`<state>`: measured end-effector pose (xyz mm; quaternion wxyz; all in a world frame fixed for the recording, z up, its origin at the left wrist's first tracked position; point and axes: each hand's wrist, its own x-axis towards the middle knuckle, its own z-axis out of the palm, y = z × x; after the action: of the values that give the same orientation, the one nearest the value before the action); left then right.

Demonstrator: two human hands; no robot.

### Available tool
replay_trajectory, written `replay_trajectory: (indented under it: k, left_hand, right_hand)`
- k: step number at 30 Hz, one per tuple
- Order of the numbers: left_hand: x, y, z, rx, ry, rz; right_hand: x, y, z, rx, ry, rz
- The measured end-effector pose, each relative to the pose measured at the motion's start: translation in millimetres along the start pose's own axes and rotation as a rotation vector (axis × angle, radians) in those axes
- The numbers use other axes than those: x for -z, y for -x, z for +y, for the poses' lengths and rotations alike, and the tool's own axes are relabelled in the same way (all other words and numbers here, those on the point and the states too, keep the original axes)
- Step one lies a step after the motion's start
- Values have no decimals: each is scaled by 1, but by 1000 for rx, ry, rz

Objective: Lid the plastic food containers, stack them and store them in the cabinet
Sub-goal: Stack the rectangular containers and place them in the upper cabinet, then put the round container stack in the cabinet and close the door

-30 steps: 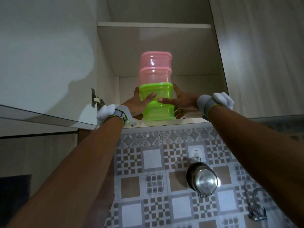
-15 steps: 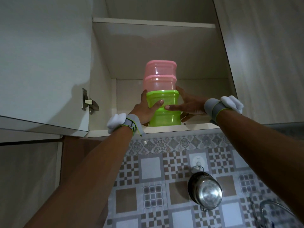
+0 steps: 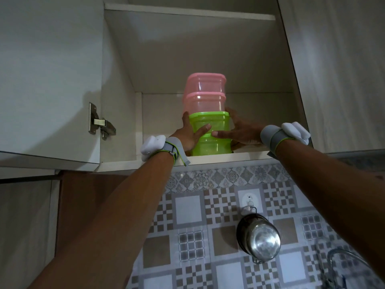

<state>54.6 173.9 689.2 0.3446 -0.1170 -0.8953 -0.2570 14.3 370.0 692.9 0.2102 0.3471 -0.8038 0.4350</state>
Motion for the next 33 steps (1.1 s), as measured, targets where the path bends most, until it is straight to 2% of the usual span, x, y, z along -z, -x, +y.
replay_trajectory:
  k: [8, 11, 14, 17, 20, 25, 30, 33]
  left_hand:
    - [6, 6, -2, -36, 63, -100]
    - [8, 14, 1, -9, -14, -90]
    - [11, 25, 5, 23, -112, -67]
    - [18, 37, 15, -4, -211, 13]
    - [20, 60, 18, -59, -200, 138]
    - [20, 124, 16, -175, -193, 357]
    - [0, 224, -4, -372, -138, 553]
    - [-31, 298, -39, -340, -106, 477]
  right_hand:
    - [1, -2, 2, -17, 2, -3]
    - [1, 0, -2, -54, 70, 1]
    - [-1, 7, -6, -75, 168, 71]
    - [1, 17, -13, -13, 301, 210]
    - [-7, 38, -14, 70, 326, 301]
    - [-38, 96, -29, 278, 508, 599]
    - [-101, 173, -43, 407, 577, 646]
    - [-155, 229, -30, 448, 541, 608]
